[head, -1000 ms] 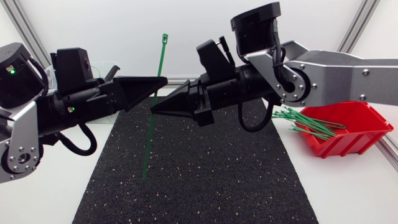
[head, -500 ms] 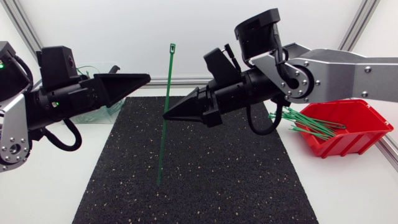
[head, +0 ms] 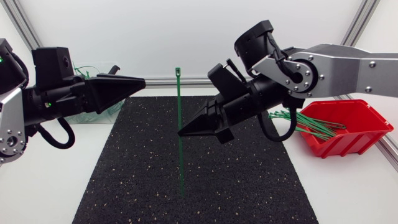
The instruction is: Take a green cable tie from the red box, thread the tail through the head to close it, then place it in the transparent bin on the left.
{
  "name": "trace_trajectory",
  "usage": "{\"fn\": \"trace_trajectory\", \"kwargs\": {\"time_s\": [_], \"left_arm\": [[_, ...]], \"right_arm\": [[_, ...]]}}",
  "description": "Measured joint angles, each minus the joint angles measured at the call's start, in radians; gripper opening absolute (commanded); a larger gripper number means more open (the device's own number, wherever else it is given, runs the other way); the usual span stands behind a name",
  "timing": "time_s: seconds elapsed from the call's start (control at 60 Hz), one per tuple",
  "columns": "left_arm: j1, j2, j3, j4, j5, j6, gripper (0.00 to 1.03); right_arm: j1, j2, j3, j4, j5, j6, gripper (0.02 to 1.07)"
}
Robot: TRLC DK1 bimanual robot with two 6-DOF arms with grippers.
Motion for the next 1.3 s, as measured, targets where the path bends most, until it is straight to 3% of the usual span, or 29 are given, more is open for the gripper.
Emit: {"fn": "trace_trajectory", "kwargs": {"time_s": [0.317,0.717,1.3], "left_arm": [[-0.061,0.033,-0.002,-0.107,0.000,0.180,0.37],[-0.143,0.032,-0.002,-0.121,0.001,0.201,0.35],[-0.164,0.033,-0.002,-0.121,-0.005,0.200,0.26]], "right_arm": [[0.020,0.000,0.001,-0.032,0.014,-0.027,0.08],[0.040,0.021,0.002,-0.068,0.026,-0.050,0.08],[0.057,0.039,0.002,-0.089,0.031,-0.071,0.08]]}}
